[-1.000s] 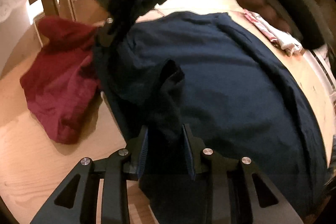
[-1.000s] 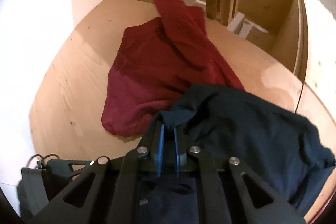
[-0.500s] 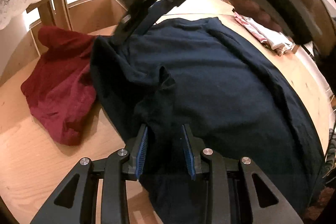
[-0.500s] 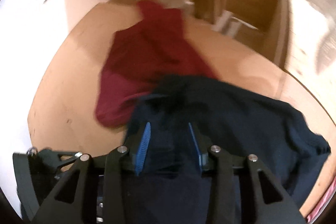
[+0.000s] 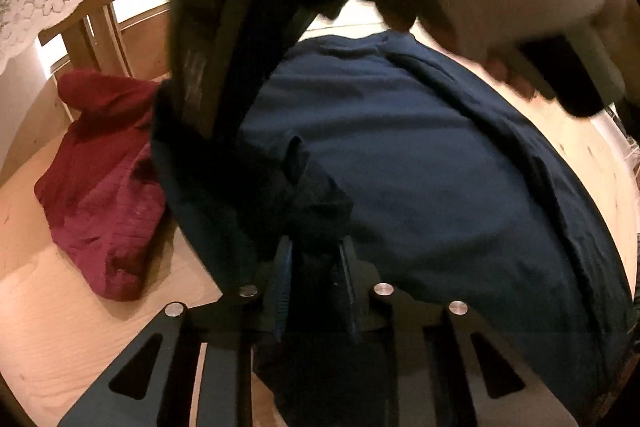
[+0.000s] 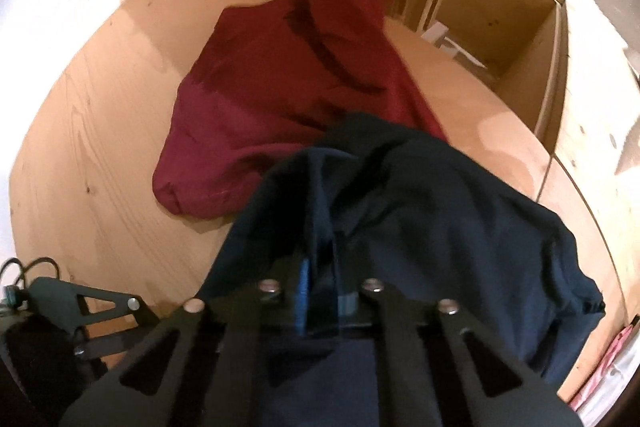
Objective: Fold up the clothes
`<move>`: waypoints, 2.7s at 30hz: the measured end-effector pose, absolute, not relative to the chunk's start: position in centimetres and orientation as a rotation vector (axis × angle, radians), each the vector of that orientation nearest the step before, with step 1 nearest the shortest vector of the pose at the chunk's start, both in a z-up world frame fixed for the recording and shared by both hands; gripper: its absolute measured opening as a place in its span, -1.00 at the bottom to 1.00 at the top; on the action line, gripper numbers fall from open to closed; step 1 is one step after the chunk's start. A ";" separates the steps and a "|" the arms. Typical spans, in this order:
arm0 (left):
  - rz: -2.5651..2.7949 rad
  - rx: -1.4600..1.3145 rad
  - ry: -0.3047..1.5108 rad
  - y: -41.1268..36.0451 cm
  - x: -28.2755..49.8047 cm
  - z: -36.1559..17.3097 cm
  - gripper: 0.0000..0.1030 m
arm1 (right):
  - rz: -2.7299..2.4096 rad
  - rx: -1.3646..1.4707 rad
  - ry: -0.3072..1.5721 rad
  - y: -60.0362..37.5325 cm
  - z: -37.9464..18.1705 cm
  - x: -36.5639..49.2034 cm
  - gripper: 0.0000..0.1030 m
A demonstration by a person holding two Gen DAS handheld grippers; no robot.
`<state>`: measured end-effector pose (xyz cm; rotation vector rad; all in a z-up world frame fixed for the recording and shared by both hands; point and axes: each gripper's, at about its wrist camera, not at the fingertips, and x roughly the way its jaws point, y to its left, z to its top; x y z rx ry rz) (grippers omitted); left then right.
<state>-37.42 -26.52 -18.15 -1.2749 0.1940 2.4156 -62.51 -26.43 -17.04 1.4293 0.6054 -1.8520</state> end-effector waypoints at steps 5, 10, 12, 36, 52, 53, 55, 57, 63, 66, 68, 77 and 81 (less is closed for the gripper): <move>2.410 -1.268 0.179 -26.7 -37.2 -18.0 -0.73 | -1.855 1.431 0.505 -23.9 -15.6 -64.2 -0.85; 2.387 -1.223 0.074 -27.0 -37.2 -17.1 -0.74 | -1.871 1.443 0.411 -21.6 -14.7 -66.3 -0.86; 2.370 -1.188 0.038 -26.7 -36.9 -16.6 -0.74 | -1.877 1.447 0.373 -20.6 -14.4 -67.1 -0.86; 2.372 -1.242 0.308 -24.5 -36.2 -18.2 -0.67 | -1.896 1.528 0.418 -22.3 -19.4 -69.3 -0.26; 2.359 -1.160 0.048 -27.1 -35.6 -16.7 -0.77 | -1.886 1.376 0.281 -20.7 -16.2 -68.6 -0.88; 2.345 -1.153 0.028 -27.2 -35.5 -16.5 -0.77 | -1.888 1.370 0.284 -20.6 -15.8 -68.5 -0.88; 2.314 -1.149 0.024 -26.9 -35.1 -16.3 -0.77 | -1.906 1.365 0.292 -20.1 -15.1 -68.7 -0.88; 2.291 -1.184 0.061 -26.4 -34.9 -16.9 -0.70 | -1.924 1.398 0.300 -19.3 -15.3 -69.2 -0.88; 2.261 -1.244 0.128 -25.6 -34.2 -17.8 -0.65 | -1.960 1.495 0.513 -19.4 -18.7 -68.9 -0.77; 2.299 -1.233 0.153 -26.2 -33.8 -16.8 -0.62 | -1.992 1.453 0.491 -19.4 -17.7 -68.9 -0.39; 2.295 -1.268 0.157 -26.5 -33.6 -17.0 -0.60 | -2.027 1.397 0.476 -19.1 -16.4 -68.6 -0.32; 2.342 -1.187 0.271 -23.3 -33.4 -16.0 -0.11 | -1.929 1.423 0.458 -19.1 -17.0 -66.3 -0.32; 2.353 -1.244 0.437 -20.9 -34.7 -16.6 -0.09 | -1.918 1.454 0.485 -19.8 -18.3 -66.7 -0.32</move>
